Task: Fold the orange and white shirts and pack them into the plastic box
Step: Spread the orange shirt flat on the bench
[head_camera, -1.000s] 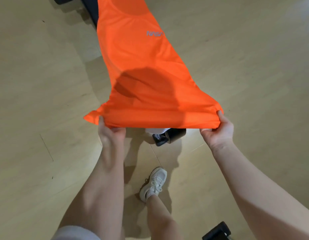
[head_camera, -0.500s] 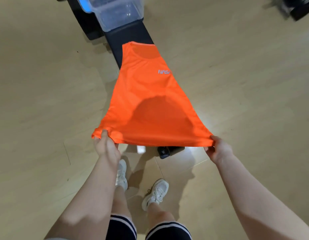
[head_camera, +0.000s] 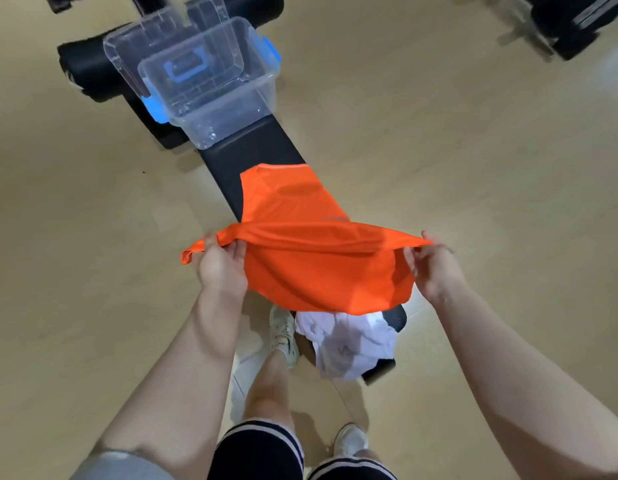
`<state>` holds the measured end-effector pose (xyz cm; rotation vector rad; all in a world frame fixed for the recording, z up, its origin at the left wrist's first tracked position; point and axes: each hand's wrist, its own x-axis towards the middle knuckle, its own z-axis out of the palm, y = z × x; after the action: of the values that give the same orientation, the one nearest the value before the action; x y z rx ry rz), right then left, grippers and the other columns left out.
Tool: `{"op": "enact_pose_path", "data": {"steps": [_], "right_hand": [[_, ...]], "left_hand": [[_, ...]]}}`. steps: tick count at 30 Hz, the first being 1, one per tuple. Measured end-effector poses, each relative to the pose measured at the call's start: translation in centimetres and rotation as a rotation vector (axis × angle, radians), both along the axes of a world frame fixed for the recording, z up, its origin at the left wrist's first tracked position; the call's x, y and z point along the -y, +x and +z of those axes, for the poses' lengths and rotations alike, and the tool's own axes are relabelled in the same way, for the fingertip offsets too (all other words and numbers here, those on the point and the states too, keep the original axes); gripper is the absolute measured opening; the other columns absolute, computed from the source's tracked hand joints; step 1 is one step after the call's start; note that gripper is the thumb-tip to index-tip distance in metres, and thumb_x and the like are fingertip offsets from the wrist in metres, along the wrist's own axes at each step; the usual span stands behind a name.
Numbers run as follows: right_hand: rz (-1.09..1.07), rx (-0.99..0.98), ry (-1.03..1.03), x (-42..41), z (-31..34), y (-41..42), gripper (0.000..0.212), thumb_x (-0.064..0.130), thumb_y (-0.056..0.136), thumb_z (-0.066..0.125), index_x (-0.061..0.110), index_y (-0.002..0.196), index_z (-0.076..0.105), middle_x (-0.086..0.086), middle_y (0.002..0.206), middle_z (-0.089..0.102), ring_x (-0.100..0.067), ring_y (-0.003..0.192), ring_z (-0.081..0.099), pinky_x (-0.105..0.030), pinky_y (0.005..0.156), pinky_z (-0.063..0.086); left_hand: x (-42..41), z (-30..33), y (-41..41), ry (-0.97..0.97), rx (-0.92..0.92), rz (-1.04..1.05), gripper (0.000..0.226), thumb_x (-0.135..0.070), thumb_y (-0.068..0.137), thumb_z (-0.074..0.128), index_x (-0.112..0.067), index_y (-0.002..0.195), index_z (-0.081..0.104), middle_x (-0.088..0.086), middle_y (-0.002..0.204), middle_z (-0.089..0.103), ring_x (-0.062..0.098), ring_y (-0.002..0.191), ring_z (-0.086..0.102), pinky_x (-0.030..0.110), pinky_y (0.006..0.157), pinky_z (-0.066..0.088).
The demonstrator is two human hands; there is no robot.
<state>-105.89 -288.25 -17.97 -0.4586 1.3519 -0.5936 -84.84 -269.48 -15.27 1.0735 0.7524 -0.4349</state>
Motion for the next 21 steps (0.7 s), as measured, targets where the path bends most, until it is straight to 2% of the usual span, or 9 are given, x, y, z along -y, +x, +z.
{"op": "enact_pose_path", "data": {"steps": [3,5,8,11,13,15,18,20,21], "right_hand": [[0.154,-0.253,-0.119,2.5,-2.6,4.6,0.037,-0.02,0.082,0.037,0.012,0.065,0.044,-0.006,0.064,0.042,-0.011,0.047,0.051,-0.015,0.046,0.049],[0.221,-0.415,-0.153,4.5,-4.8,7.0,0.033,-0.008,0.086,0.045,0.012,0.06,0.046,-0.008,0.06,0.045,-0.016,0.048,0.048,-0.018,0.042,0.047],[0.302,-0.557,-0.181,7.5,-7.9,10.1,0.03,0.018,0.088,0.054,0.017,0.059,0.047,-0.005,0.057,0.044,-0.018,0.046,0.044,-0.031,0.048,0.043],[0.341,-0.645,-0.204,10.2,-11.5,12.4,0.034,0.021,0.087,0.054,0.017,0.055,0.044,-0.003,0.052,0.038,-0.018,0.037,0.041,-0.027,0.045,0.035],[0.357,-0.697,-0.19,11.7,-14.0,13.5,0.034,0.021,0.088,0.051,0.017,0.056,0.042,-0.003,0.051,0.04,-0.014,0.029,0.044,-0.024,0.042,0.036],[0.331,-0.701,-0.129,12.4,-16.4,14.4,0.032,0.02,0.091,0.046,0.016,0.06,0.042,-0.006,0.054,0.047,-0.013,0.027,0.048,-0.02,0.038,0.041],[0.312,-0.684,-0.048,12.4,-19.1,15.6,0.022,0.018,0.095,0.043,0.014,0.074,0.047,-0.014,0.069,0.058,-0.018,0.043,0.056,-0.028,0.045,0.047],[0.364,-0.661,0.02,11.6,-20.3,16.3,0.015,0.018,0.095,0.045,0.009,0.107,0.047,-0.01,0.075,0.057,-0.019,0.057,0.054,-0.031,0.053,0.046],[0.393,-0.637,0.047,11.1,-20.8,16.7,0.03,0.016,0.094,0.047,0.011,0.122,0.039,-0.008,0.076,0.056,-0.02,0.061,0.053,-0.031,0.055,0.045]], "left_hand": [[4.0,-1.1,5.2,0.012,-0.038,-0.015,0.017,-0.011,0.097,0.041,-0.008,0.082,0.048,0.01,0.083,0.057,0.017,0.079,0.06,0.029,0.081,0.054],[6.5,-2.4,8.0,0.043,-0.059,-0.049,0.021,-0.012,0.098,0.039,-0.007,0.079,0.048,0.01,0.082,0.057,0.019,0.084,0.059,0.028,0.08,0.052],[9.8,-5.4,11.2,0.13,-0.119,-0.135,0.025,-0.014,0.099,0.034,-0.008,0.082,0.051,0.007,0.08,0.058,0.018,0.089,0.058,0.026,0.084,0.051],[12.1,-8.7,13.5,0.202,-0.189,-0.164,0.024,-0.011,0.099,0.032,0.001,0.101,0.053,0.016,0.111,0.062,0.022,0.094,0.063,0.026,0.087,0.051],[13.2,-10.8,14.7,0.265,-0.223,-0.205,0.031,-0.01,0.099,0.032,0.004,0.121,0.048,0.019,0.135,0.051,0.025,0.116,0.058,0.027,0.095,0.049],[14.1,-12.9,15.5,0.271,-0.25,-0.243,0.038,-0.014,0.101,0.03,0.004,0.133,0.04,0.017,0.142,0.045,0.024,0.128,0.049,0.026,0.102,0.042],[14.7,-15.6,16.1,0.158,-0.26,-0.251,0.03,-0.022,0.102,0.027,-0.004,0.11,0.05,0.014,0.138,0.05,0.023,0.126,0.051,0.03,0.107,0.039],[14.6,-17.1,16.3,0.186,-0.201,-0.349,0.032,-0.027,0.101,0.029,-0.008,0.113,0.051,0.01,0.129,0.056,0.021,0.12,0.055,0.031,0.103,0.042],[14.4,-17.9,16.4,0.193,-0.167,-0.4,0.03,-0.027,0.1,0.03,-0.012,0.114,0.052,0.006,0.121,0.058,0.019,0.114,0.057,0.031,0.098,0.044]]}}
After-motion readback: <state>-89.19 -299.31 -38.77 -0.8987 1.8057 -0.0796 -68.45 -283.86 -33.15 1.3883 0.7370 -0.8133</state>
